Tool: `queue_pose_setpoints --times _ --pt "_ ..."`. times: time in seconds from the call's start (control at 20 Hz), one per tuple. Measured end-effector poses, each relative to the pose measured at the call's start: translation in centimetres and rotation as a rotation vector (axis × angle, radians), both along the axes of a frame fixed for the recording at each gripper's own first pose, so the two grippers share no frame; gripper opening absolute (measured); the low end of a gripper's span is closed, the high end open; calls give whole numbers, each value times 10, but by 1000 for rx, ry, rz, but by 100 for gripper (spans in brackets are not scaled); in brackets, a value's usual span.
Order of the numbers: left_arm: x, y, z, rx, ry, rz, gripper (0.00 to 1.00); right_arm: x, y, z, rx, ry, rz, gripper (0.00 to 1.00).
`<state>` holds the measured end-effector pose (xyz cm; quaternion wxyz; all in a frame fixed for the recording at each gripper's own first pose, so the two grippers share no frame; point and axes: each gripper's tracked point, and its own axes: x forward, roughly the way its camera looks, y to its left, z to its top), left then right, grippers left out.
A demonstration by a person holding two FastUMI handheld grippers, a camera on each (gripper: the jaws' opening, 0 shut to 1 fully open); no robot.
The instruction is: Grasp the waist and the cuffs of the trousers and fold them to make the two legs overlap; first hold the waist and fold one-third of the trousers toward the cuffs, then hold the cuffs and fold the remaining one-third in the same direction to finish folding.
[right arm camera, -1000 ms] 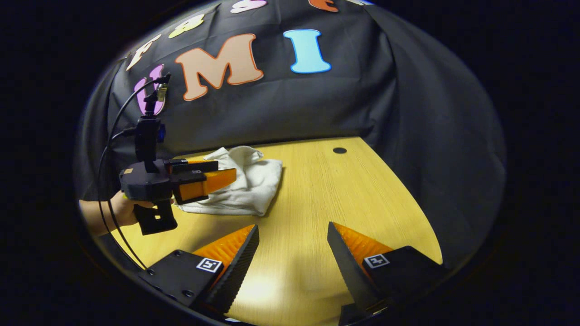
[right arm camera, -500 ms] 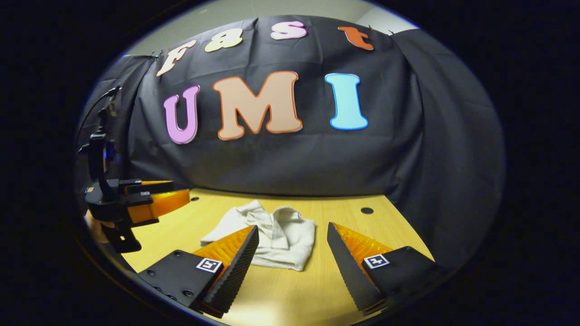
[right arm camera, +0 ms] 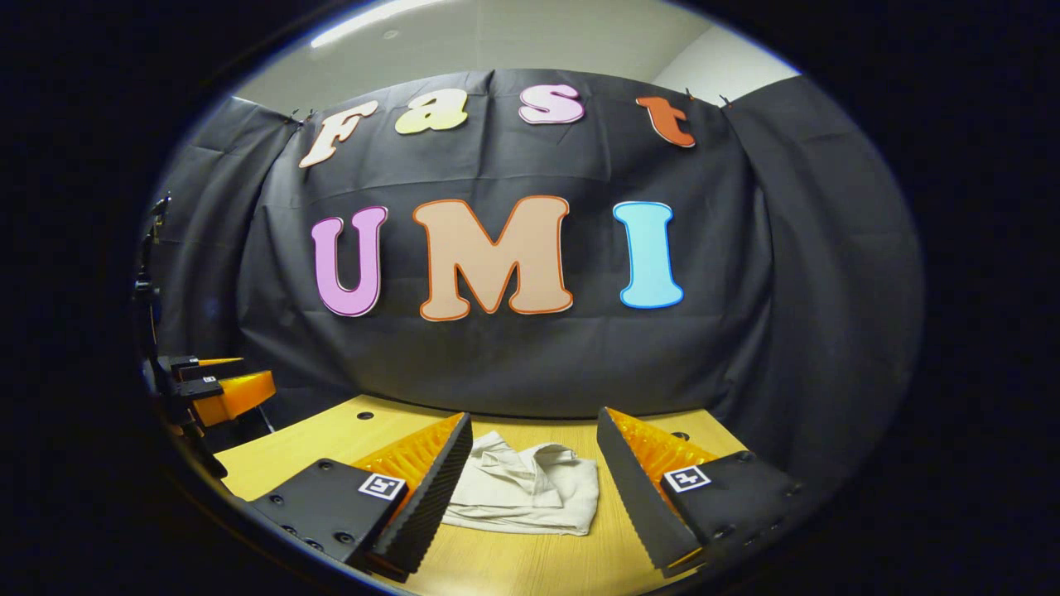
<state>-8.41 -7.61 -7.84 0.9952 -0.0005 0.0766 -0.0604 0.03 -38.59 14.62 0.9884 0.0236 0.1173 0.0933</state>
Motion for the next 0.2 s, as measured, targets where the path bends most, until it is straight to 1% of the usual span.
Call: queue_pose_setpoints --times 0.1,0.15,0.2 --pt "-6 9 -3 -23 13 1 94 -4 1 5 -15 -11 -12 97" --pt "-9 12 -3 -26 16 -1 93 -5 3 5 -15 -17 -22 94" --pt "-8 11 -5 -25 16 2 95 -8 4 7 -12 -18 -28 96"
